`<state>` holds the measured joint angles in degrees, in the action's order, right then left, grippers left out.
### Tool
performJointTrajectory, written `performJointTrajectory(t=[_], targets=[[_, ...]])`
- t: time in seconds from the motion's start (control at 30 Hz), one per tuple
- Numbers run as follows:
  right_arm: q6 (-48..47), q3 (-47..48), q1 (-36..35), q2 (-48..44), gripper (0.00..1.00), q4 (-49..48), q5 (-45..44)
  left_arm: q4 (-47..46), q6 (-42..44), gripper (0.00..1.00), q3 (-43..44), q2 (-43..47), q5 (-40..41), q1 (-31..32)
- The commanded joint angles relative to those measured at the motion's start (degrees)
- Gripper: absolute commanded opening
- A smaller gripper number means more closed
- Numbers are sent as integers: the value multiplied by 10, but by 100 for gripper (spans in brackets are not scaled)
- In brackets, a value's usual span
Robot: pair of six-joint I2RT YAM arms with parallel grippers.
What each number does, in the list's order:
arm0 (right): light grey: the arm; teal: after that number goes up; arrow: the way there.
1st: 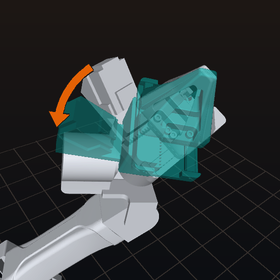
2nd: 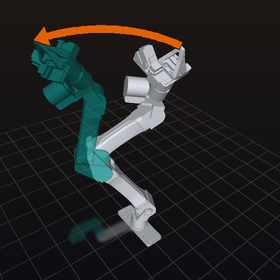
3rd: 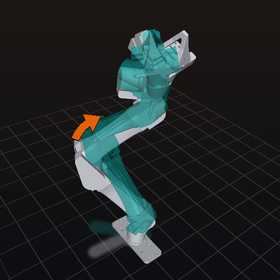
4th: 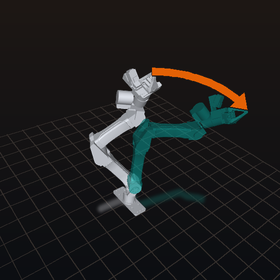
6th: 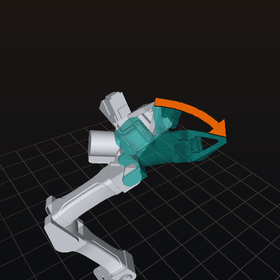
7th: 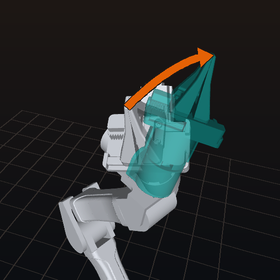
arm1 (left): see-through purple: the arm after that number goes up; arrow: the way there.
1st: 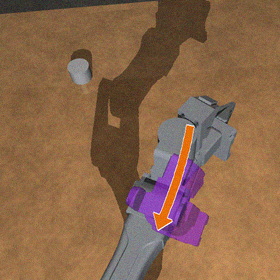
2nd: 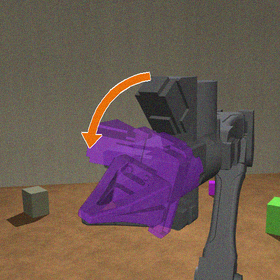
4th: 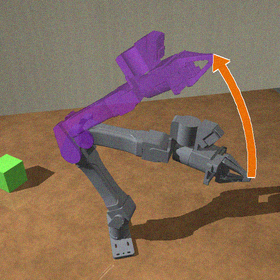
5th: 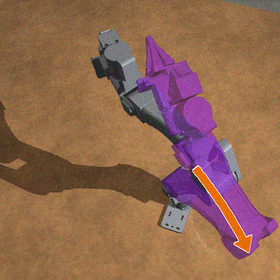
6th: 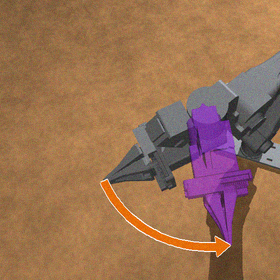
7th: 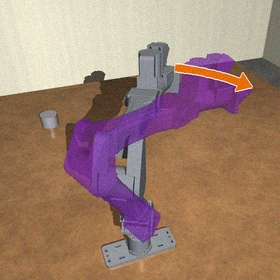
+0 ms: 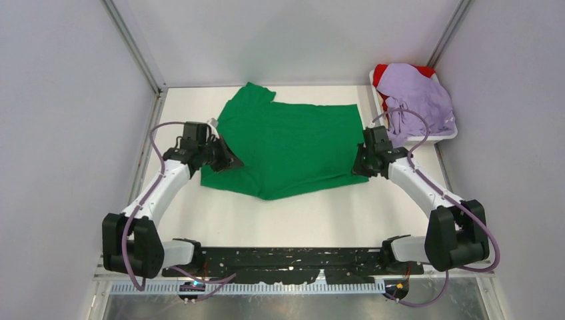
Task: Fold and stack the t-shirts
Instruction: Fold the flattened tshirt in 1/3 of the way
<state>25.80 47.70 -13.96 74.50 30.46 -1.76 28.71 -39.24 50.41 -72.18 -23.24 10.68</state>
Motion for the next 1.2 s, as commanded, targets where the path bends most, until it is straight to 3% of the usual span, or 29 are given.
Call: performJointTrajectory(t=[0.0, 0.47, 0.77, 0.87, 1.0, 1.03, 1.13, 1.17], targets=[[-17, 52, 19, 17, 7, -18, 10, -41, 25, 0, 65, -25, -23, -25], [-8, 119, 61, 104, 9, -54, 29, -53, 60, 0, 204, -169, -26, -63], [49, 151, 70, 177, 14, -133, -47, -58, 55, 1, 299, -282, 10, -80], [51, 167, 74, 200, 19, -127, -65, -62, 51, 15, 324, -312, 11, -83], [55, 186, 78, 212, 48, -127, -84, -66, 34, 26, 361, -346, 25, -91], [55, 186, 79, 209, 58, -127, -83, -63, 29, 37, 366, -352, 23, -94], [38, 170, 79, 188, 73, -149, -42, -44, 22, 98, 386, -355, 10, -101], [25, 165, 78, 177, 85, -152, -18, -36, 23, 99, 384, -352, 8, -101]])
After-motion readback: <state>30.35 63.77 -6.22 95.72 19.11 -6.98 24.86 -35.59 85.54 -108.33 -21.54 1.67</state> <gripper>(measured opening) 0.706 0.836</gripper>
